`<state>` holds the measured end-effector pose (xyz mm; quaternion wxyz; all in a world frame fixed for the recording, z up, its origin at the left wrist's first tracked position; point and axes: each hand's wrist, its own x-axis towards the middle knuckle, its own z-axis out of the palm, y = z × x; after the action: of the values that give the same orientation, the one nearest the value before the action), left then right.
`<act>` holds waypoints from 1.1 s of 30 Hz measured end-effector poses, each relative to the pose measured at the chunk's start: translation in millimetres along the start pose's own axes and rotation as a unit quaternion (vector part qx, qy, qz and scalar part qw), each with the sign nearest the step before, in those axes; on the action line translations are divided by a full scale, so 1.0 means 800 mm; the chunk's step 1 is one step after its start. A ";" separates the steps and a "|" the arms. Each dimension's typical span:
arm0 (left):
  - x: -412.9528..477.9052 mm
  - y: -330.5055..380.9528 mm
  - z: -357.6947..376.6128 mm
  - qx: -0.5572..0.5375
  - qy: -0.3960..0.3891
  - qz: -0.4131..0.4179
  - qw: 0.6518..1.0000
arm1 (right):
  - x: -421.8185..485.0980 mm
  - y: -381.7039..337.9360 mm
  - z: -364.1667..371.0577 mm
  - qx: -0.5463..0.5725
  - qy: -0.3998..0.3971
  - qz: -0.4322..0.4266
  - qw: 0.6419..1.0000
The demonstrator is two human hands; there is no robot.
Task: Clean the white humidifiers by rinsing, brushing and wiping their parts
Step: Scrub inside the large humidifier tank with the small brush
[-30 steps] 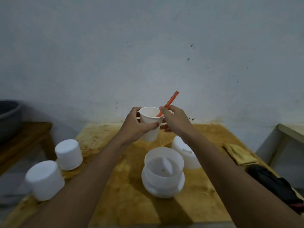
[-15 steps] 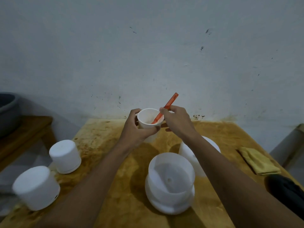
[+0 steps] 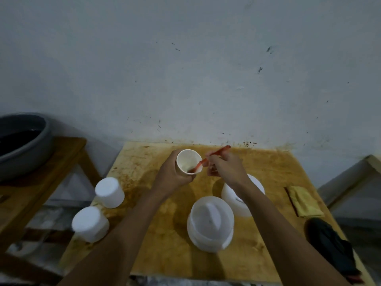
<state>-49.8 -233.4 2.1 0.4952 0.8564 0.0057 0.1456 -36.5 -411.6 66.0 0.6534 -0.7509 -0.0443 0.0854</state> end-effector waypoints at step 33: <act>-0.039 -0.004 -0.032 0.080 -0.061 -0.046 0.994 | -0.096 0.019 -0.012 -0.372 -0.037 0.087 0.923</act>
<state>-85.7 -214.4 3.6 0.4311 0.8992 0.0264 0.0695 -110.5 -436.7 57.6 0.3149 -0.9372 -0.0316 0.1468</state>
